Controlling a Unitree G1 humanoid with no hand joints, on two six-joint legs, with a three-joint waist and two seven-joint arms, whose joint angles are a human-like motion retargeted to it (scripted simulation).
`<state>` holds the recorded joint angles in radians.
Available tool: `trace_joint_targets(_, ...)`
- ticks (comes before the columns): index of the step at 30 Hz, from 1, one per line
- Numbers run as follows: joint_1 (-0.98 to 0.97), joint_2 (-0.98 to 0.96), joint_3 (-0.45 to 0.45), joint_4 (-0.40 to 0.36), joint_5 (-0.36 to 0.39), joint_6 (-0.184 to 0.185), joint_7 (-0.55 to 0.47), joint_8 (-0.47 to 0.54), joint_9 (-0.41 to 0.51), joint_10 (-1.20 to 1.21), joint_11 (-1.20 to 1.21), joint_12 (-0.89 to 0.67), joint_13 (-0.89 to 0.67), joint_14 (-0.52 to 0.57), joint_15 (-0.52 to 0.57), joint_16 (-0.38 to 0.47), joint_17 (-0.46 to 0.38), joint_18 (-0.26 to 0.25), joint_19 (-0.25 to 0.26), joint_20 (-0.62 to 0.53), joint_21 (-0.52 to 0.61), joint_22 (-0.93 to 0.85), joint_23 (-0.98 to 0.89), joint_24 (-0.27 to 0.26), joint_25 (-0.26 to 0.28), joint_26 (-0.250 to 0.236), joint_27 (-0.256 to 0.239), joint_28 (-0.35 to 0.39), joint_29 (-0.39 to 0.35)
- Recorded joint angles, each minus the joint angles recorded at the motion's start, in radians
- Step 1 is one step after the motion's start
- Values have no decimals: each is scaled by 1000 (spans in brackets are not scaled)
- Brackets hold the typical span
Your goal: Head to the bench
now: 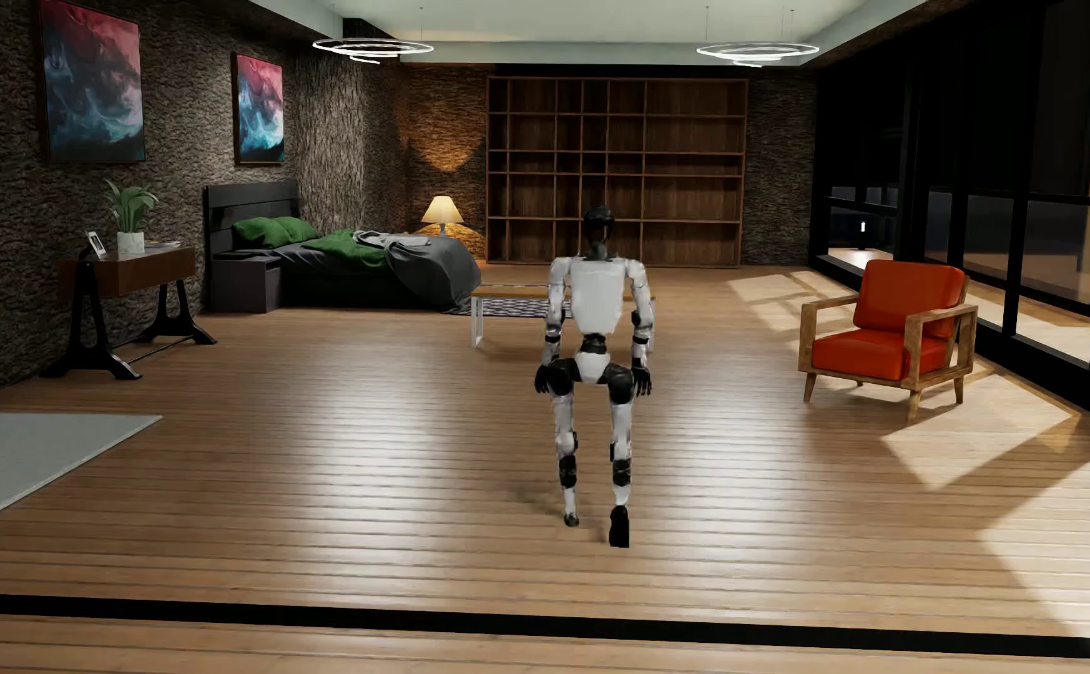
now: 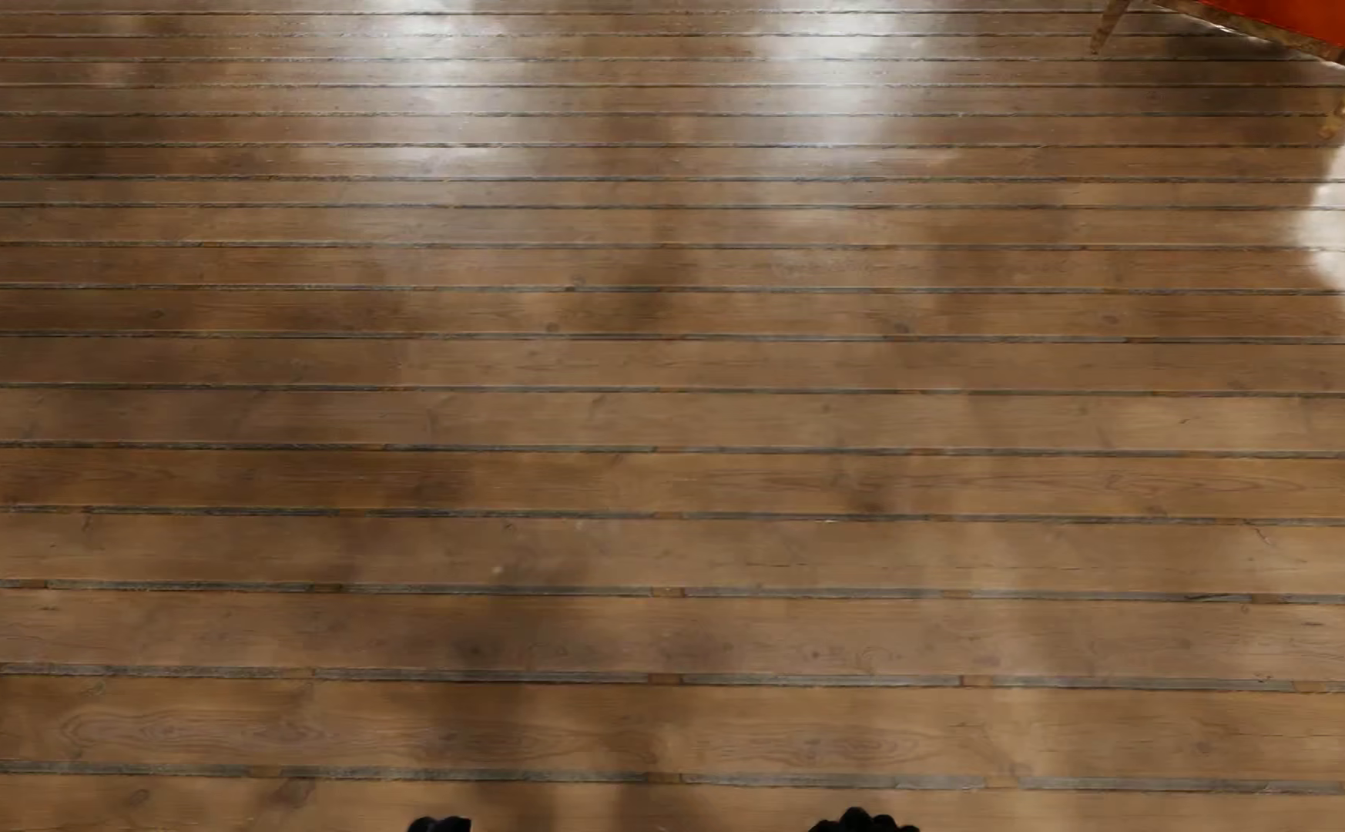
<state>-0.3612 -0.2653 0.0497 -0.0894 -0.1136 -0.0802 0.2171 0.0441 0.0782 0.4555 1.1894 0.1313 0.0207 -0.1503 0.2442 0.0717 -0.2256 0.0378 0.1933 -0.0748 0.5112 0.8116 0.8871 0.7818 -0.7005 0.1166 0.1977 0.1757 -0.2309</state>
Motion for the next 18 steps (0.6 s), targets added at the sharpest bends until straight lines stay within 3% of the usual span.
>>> trace_joint_targets(2, 85, -125, -8, -28, 24, -17, 3, 34, 5, -6, 86, -21, 60, -52, -98, -2, -40, 9, -9, 20, -46, -9, -60, 9, 10, -32, -28, 36, -21)
trace_joint_targets(4, 164, -234, -27, -47, 51, -24, -5, 50, 6, -5, 19, -32, 127, -106, -212, -9, -31, 16, -70, 29, -138, -44, -126, 7, 46, -48, -29, 47, -48)
trace_joint_targets(6, 242, -309, -50, -56, 56, -23, -19, 33, 1, -24, -200, -40, 178, -139, -322, 2, -11, 19, -110, 5, -238, -95, -176, 1, 61, -71, -27, 43, -58)
trace_joint_targets(9, 363, -338, -88, -69, 42, -17, -44, -51, -15, -111, -715, -60, 221, -149, -295, 28, 23, 13, -152, -48, -337, -135, -200, 35, 29, -101, -23, 73, -78)
trace_joint_targets(10, 405, -330, -98, -73, 47, -14, -56, -75, -23, -148, -885, -68, 227, -144, -268, 37, 34, 10, -151, -71, -344, -135, -194, 42, 4, -93, -28, 82, -78)
trace_joint_targets(11, 443, -328, -109, -79, 57, -10, -70, -71, -30, -166, -998, -75, 235, -142, -269, 41, 34, 6, -114, -92, -348, -126, -184, 45, -23, -84, -38, 88, -71)
trace_joint_targets(12, 478, -330, -120, -82, 70, -6, -85, -51, -38, -174, -1029, -79, 241, -142, -267, 42, 33, 2, -113, -105, -349, -110, -172, 43, -47, -73, -50, 89, -59)
trace_joint_targets(14, 552, -339, -140, -66, 108, 9, -121, -14, -53, -168, -928, -75, 254, -123, -150, 47, 38, -15, -195, -112, -347, -60, -137, 34, -96, -38, -72, 58, -40)
trace_joint_targets(16, 587, -320, -152, -23, 138, 39, -133, -34, -63, -88, -815, -40, 248, -12, -95, 48, 56, -45, -211, -81, -363, -9, -85, 24, -131, 18, -71, 28, -22)
trace_joint_targets(18, 511, -270, -158, 42, 182, 76, -144, -63, -58, 146, -773, 20, 204, 190, -161, 52, 92, -143, -230, -55, -415, 12, -13, 20, -141, 57, -61, 6, -26)
